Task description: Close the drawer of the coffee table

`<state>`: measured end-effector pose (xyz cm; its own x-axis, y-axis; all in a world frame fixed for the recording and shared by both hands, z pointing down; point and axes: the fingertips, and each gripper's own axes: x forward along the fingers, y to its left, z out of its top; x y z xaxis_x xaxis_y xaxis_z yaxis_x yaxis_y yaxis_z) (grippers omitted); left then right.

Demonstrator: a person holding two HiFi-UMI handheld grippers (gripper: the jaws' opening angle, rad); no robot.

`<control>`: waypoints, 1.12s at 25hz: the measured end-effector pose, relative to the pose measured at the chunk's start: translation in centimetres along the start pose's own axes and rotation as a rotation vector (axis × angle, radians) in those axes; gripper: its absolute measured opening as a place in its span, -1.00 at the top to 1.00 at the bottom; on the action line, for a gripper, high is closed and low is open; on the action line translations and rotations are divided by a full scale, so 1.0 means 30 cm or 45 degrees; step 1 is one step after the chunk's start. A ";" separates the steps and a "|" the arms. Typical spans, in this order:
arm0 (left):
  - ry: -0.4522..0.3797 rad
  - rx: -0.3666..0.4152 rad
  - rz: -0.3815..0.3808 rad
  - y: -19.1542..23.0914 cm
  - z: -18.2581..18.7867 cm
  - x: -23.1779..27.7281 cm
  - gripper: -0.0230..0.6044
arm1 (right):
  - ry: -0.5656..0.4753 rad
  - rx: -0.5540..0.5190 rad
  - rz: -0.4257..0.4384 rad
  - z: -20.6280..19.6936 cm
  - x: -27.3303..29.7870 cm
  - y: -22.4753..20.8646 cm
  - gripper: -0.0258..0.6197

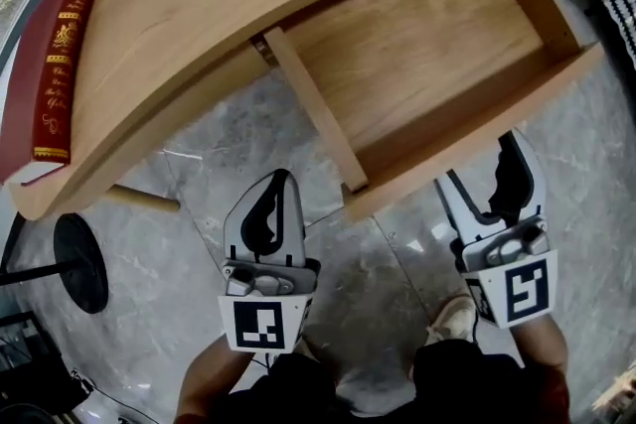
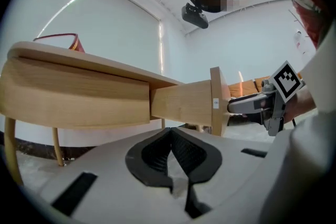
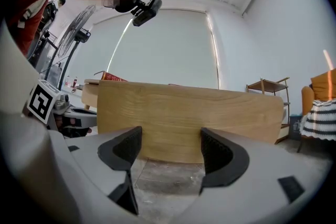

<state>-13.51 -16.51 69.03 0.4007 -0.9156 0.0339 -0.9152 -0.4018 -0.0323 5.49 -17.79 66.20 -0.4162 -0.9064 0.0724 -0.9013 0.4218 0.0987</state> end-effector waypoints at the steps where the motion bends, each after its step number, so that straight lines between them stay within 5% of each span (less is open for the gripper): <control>1: -0.001 -0.002 0.003 0.003 -0.003 -0.002 0.90 | -0.015 -0.005 0.007 0.010 0.004 0.002 -0.09; 28: -0.030 0.002 0.081 0.002 0.004 -0.052 0.90 | -0.069 0.029 0.059 0.046 0.095 -0.027 -0.11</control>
<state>-14.18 -15.10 68.85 0.3424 -0.9395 0.0083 -0.9389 -0.3425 -0.0354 4.86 -20.74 64.97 -0.4631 -0.8860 0.0228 -0.8830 0.4635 0.0740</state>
